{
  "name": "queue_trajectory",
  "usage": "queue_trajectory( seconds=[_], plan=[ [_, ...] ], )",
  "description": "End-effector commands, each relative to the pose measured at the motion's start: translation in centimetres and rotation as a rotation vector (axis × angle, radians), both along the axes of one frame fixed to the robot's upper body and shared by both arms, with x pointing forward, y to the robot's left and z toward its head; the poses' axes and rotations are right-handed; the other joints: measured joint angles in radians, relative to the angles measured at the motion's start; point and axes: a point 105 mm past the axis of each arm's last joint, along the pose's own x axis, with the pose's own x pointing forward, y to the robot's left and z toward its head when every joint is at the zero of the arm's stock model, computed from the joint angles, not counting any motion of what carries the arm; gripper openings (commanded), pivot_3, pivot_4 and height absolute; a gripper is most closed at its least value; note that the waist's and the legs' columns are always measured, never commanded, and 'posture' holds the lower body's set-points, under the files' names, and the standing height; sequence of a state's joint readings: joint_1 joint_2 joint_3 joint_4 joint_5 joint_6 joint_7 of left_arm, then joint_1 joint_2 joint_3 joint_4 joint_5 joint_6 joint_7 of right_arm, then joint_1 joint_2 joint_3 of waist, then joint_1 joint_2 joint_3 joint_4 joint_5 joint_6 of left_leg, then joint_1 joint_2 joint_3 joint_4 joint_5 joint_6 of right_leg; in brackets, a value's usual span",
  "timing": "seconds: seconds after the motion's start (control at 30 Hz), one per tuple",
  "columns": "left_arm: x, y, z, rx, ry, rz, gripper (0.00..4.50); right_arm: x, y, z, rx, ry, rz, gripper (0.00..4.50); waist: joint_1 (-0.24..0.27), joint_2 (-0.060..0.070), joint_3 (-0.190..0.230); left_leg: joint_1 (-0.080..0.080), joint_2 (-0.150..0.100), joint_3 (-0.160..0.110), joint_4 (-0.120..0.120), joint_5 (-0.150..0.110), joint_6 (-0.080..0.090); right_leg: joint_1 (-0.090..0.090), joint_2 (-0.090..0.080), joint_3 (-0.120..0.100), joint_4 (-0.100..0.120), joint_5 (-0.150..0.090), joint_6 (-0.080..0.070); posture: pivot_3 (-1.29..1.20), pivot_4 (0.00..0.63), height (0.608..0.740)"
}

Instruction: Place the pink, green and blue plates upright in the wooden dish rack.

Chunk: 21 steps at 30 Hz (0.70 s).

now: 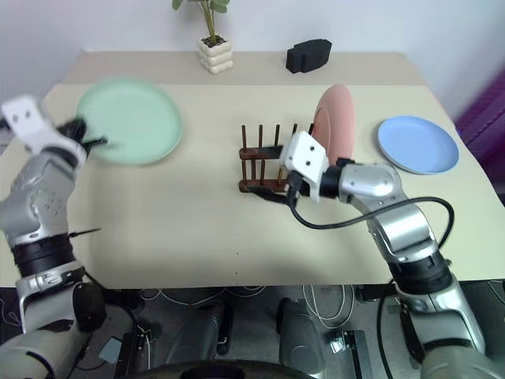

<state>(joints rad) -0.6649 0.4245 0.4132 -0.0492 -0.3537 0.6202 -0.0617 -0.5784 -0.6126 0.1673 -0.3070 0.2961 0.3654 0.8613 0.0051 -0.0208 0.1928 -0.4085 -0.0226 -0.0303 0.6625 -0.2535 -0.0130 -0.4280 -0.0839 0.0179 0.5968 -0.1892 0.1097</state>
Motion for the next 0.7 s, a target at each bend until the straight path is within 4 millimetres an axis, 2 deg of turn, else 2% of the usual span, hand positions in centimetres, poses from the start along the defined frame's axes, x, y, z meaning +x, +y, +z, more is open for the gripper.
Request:
queue_trajectory(
  seconds=[0.03,0.2,0.37,0.47,0.67,0.7],
  plan=[
    [-0.7,-4.3,5.2,0.099,-0.161,-0.084,0.06,1.2,1.4,1.2,-0.053,-0.170,-0.028,3.86,0.000,0.000,0.000,0.000,0.000,0.000,0.000,0.000,0.000,0.000,0.000,0.000,0.000,0.000,0.000,0.00,0.150,0.736],
    [-1.1,-8.1,7.2,0.214,-0.205,-0.148,0.06,2.6,3.3,2.6,-0.078,-0.359,-0.073,3.86,-0.012,0.000,0.000,0.000,-0.001,0.001,-0.001,0.000,0.000,-0.001,0.001,0.000,0.001,0.000,0.001,0.00,0.150,0.736],
    [-1.6,-11.3,7.5,0.288,-0.204,-0.216,0.06,3.3,4.7,3.0,-0.120,-0.500,-0.087,3.86,-0.018,0.000,0.000,0.000,-0.001,0.000,-0.001,0.000,0.000,-0.001,0.002,0.000,0.001,0.000,0.001,0.00,0.150,0.736],
    [-1.9,-12.3,7.5,0.275,-0.201,-0.242,0.06,3.2,5.5,2.8,-0.124,-0.535,-0.070,3.86,-0.019,0.000,0.000,0.000,-0.001,0.000,-0.001,0.000,0.000,-0.001,0.002,0.000,0.001,0.000,0.001,0.00,0.150,0.736],
    [-2.6,-13.6,8.0,0.225,-0.202,-0.308,0.06,3.4,6.1,0.9,-0.200,-0.577,-0.046,3.86,-0.019,0.000,0.000,0.000,-0.001,0.000,-0.001,0.000,0.000,-0.001,0.002,0.000,0.001,0.000,0.001,0.00,0.150,0.736],
    [-2.7,-13.7,8.0,0.222,-0.202,-0.315,0.02,3.4,6.1,0.7,-0.204,-0.577,-0.046,3.60,-0.019,0.000,0.000,0.000,-0.001,0.000,-0.001,0.000,0.000,-0.001,0.002,0.000,0.001,0.000,0.001,0.00,0.150,0.736]
  ],
)
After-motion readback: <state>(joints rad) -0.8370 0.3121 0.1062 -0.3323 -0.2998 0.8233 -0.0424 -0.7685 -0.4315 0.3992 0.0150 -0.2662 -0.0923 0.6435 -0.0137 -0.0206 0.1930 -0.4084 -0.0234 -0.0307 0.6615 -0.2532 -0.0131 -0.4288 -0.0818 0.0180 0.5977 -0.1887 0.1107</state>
